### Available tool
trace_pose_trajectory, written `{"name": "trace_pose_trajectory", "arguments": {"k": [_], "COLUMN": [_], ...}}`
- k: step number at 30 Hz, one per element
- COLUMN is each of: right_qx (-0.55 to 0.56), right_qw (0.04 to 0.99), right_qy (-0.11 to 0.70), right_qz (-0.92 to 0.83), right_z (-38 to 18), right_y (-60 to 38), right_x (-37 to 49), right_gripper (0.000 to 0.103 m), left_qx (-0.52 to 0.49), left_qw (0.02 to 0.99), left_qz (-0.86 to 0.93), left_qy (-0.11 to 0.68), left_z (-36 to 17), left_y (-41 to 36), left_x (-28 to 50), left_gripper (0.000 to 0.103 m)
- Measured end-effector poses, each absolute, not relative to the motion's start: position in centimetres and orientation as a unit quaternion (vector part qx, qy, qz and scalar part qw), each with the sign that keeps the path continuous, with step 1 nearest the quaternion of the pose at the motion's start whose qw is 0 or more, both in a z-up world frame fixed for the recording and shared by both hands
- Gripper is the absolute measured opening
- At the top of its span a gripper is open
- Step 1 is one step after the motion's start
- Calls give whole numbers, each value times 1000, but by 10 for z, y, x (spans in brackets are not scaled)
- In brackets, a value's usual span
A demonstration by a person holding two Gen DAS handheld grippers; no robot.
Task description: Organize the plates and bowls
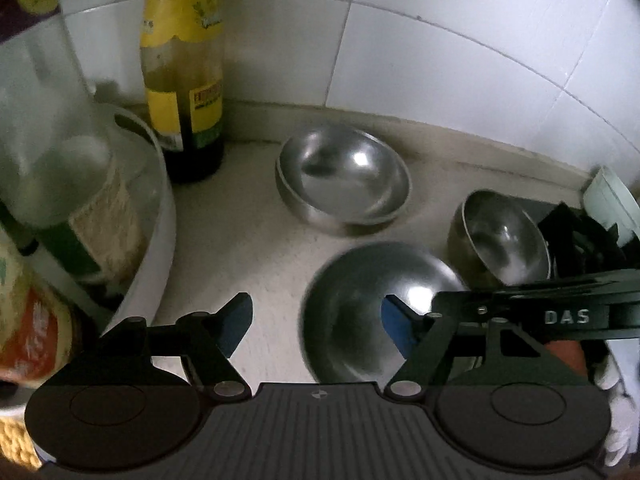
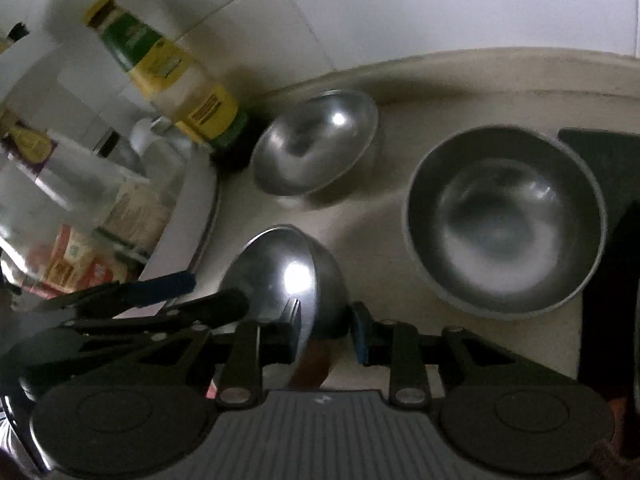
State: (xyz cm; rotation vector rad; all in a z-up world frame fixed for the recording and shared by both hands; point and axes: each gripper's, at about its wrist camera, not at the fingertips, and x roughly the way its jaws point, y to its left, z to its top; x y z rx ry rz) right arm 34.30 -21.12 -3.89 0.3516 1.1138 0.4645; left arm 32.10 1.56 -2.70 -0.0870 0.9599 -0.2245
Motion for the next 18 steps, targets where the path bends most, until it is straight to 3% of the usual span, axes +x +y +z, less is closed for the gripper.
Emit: {"name": "trace_pose_trajectory", "arguments": {"k": [11,18], "right_qx": [115,128], "right_qw": [836,838], "right_qy": [491,494], "right_qz": [216,195], "right_z": [8,-9], "right_y": [-227,-224], "right_x": [382,437], "right_gripper": [27,30], "left_qx": [-67,-60], "left_qw": [887,885], "left_qz": [-59,-17], "left_qy": [453,460], "left_z": [-16,-28], "left_y": [12,3], "left_x": [371,405], "left_gripper": [83,86]}}
